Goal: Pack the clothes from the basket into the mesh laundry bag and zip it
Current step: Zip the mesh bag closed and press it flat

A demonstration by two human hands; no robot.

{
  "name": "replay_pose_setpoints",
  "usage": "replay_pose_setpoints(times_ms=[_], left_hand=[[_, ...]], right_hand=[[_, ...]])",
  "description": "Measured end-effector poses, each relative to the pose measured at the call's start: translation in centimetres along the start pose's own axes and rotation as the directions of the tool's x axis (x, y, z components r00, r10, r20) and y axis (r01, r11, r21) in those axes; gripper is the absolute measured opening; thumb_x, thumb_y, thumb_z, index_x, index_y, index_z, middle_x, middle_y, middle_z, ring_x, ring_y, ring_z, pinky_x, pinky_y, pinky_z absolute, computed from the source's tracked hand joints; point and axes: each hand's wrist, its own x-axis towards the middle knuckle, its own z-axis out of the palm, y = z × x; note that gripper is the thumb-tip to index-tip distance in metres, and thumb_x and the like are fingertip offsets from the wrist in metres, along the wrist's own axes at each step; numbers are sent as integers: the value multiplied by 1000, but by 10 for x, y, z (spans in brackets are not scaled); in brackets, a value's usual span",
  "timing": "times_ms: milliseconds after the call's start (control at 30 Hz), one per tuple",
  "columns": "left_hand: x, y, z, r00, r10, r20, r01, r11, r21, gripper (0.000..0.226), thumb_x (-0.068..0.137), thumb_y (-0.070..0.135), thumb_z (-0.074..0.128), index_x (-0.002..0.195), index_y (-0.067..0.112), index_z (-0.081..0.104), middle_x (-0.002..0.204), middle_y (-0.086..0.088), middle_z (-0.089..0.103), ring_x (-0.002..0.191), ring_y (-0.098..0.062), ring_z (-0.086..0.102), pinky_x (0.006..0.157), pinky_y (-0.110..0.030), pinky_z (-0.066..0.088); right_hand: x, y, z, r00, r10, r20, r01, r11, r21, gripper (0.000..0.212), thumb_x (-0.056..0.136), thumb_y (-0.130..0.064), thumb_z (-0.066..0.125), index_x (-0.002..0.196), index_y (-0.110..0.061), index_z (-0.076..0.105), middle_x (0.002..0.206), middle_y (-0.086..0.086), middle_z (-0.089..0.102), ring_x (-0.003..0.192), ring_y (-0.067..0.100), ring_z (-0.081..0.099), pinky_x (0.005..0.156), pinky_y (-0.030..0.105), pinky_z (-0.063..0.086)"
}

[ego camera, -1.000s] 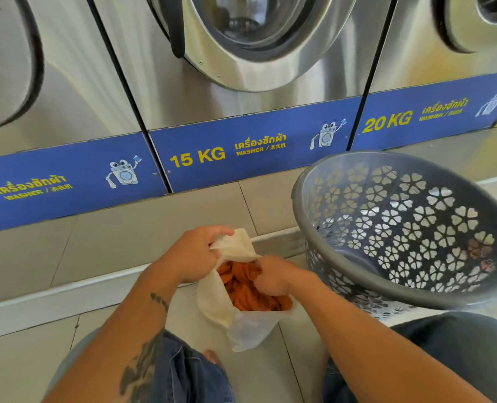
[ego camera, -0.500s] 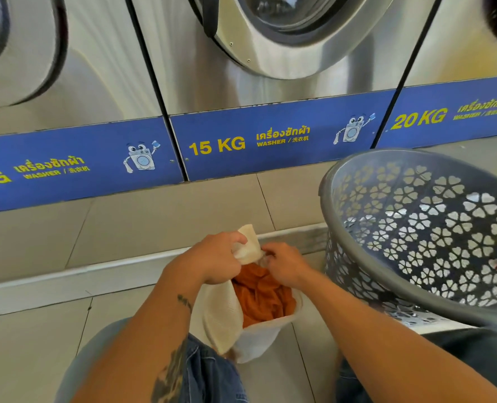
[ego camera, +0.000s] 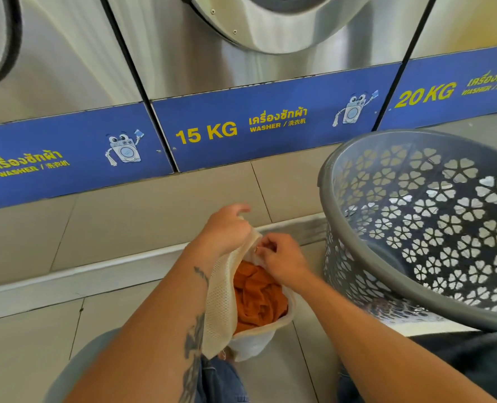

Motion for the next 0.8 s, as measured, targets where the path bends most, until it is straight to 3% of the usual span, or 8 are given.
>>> replay_pose_setpoints(times_ms=[67, 133, 200, 300, 400, 533, 667, 800], left_hand=[[8, 2, 8, 995, -73, 73, 70, 997, 44, 36, 85, 21, 48, 116, 26, 65, 123, 0, 61, 110, -20, 57, 93, -34, 45], [11, 2, 12, 985, -146, 92, 137, 986, 99, 26, 87, 35, 51, 98, 19, 68, 102, -4, 65, 90, -21, 59, 78, -35, 49], [14, -3, 16, 989, -119, 91, 108, 986, 126, 23, 84, 40, 60, 85, 18, 66, 89, -2, 63, 82, -20, 58, 68, -32, 45], [11, -9, 18, 994, -47, 99, 29, 983, 179, 9, 80, 26, 70, 88, 22, 71, 88, 5, 62, 85, -16, 59, 73, -27, 47], [9, -15, 20, 998, -17, 59, 4, 979, 205, 14, 84, 20, 68, 96, 24, 74, 88, 9, 58, 86, -14, 55, 75, -26, 42], [12, -25, 22, 1000, -18, -16, 21, 981, 194, 12, 83, 16, 67, 84, 26, 74, 91, 6, 60, 87, -15, 57, 75, -27, 44], [14, -28, 25, 996, -32, -80, 45, 984, 171, 15, 82, 15, 60, 77, 23, 72, 86, 3, 66, 80, -17, 62, 68, -30, 51], [12, -31, 23, 980, -37, -195, 73, 980, 183, 21, 85, 14, 51, 84, 20, 71, 85, 0, 64, 73, -19, 58, 62, -28, 45]], right_hand=[[-1, 2, -2, 999, -37, -39, 37, 999, -11, 20, 90, -8, 60, 76, -22, 65, 72, -7, 63, 66, 4, 55, 58, 24, 42], [0, 5, -3, 995, -58, -78, 58, 998, 5, 17, 90, -5, 57, 82, -16, 67, 77, -4, 66, 71, 8, 59, 66, 31, 47], [1, 8, -3, 993, -63, -98, 66, 997, 29, 17, 92, -7, 58, 83, -18, 68, 79, -4, 68, 74, 8, 62, 68, 29, 49], [4, 11, -1, 990, -81, -113, 89, 994, 63, 23, 91, -9, 62, 77, -27, 65, 73, -11, 65, 68, 0, 59, 62, 17, 46], [6, 12, 3, 990, -77, -115, 87, 993, 80, 17, 90, -12, 65, 80, -25, 70, 73, -11, 67, 67, -2, 60, 62, 13, 46], [5, 10, 6, 989, -112, -98, 118, 991, 58, 16, 88, -9, 66, 79, -21, 70, 69, -14, 65, 65, -6, 59, 59, 10, 45], [4, 7, 2, 985, -167, -53, 164, 985, -44, 16, 88, -8, 64, 78, -20, 68, 72, -8, 66, 68, 5, 61, 65, 26, 53], [0, 5, -3, 967, -251, 39, 252, 933, -257, 16, 88, -6, 57, 80, -18, 63, 81, -6, 62, 76, 13, 59, 68, 39, 56]])
